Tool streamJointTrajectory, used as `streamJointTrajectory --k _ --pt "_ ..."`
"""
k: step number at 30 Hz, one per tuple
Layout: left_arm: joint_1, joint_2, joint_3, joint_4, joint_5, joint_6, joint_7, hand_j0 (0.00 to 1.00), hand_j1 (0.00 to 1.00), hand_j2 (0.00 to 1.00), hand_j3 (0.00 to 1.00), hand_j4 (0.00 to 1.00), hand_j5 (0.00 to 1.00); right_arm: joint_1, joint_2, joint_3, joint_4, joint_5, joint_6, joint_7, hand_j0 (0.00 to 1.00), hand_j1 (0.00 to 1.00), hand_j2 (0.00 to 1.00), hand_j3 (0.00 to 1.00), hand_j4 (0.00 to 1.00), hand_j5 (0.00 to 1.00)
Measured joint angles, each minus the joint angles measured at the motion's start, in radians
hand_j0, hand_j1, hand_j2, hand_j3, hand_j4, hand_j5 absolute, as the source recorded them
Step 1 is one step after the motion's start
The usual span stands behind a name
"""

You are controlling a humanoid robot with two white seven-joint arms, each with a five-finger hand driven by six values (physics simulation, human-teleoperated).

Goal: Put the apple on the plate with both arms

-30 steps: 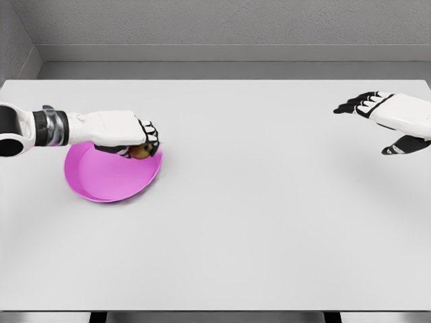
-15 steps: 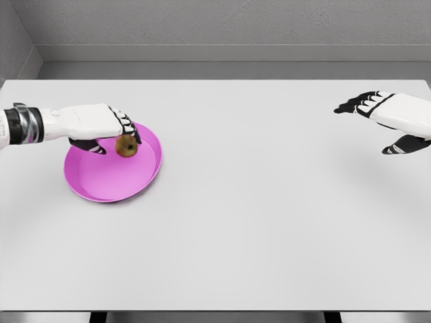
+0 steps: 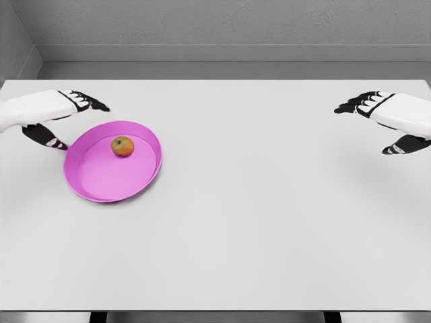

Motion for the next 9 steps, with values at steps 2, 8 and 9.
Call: streamJointTrajectory --k 2,8,9 --pt "0.002 0.003 0.012 0.016 0.011 0.000 0.000 1.00 1.00 1.00 1.00 1.00 1.00 0.002 0.000 0.000 0.000 0.000 0.000 0.000 1.00 1.00 1.00 1.00 1.00 1.00" --pt "0.006 0.004 0.028 0.032 0.022 0.000 0.000 1.00 1.00 1.00 1.00 1.00 1.00 0.002 -0.001 0.000 0.000 0.000 0.000 0.000 1.00 1.00 1.00 1.00 1.00 1.00" --pt "0.006 0.005 0.029 0.033 0.022 0.000 -0.001 1.00 1.00 1.00 1.00 1.00 1.00 0.002 -0.001 0.000 -0.001 0.000 0.000 0.000 1.00 1.00 1.00 1.00 1.00 1.00"
